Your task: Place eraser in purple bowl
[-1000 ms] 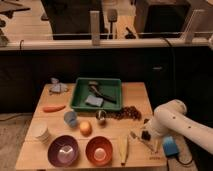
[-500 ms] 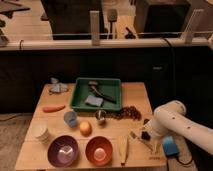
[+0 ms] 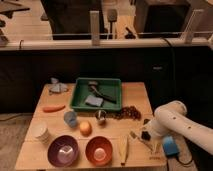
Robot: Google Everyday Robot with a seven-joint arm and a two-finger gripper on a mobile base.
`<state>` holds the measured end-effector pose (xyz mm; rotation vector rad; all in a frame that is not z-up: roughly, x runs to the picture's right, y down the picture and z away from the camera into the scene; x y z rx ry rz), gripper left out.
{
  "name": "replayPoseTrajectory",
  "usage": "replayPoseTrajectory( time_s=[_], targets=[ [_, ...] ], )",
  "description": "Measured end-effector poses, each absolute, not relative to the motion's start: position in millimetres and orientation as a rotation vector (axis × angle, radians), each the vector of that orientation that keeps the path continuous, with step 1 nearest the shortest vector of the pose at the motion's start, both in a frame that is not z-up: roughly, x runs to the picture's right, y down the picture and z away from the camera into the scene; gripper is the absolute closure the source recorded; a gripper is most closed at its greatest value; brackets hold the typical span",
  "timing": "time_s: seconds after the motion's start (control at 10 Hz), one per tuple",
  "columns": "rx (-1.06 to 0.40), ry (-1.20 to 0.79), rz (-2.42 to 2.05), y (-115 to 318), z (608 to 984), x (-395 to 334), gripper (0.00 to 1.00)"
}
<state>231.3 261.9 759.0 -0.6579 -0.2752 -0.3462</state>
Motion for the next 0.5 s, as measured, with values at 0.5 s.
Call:
replayPoseTrajectory(
  time_s=[0.5],
  targets=[
    [-0.658, -0.270, -0.318, 260.7, 760.2, 230.3, 0.20]
  ],
)
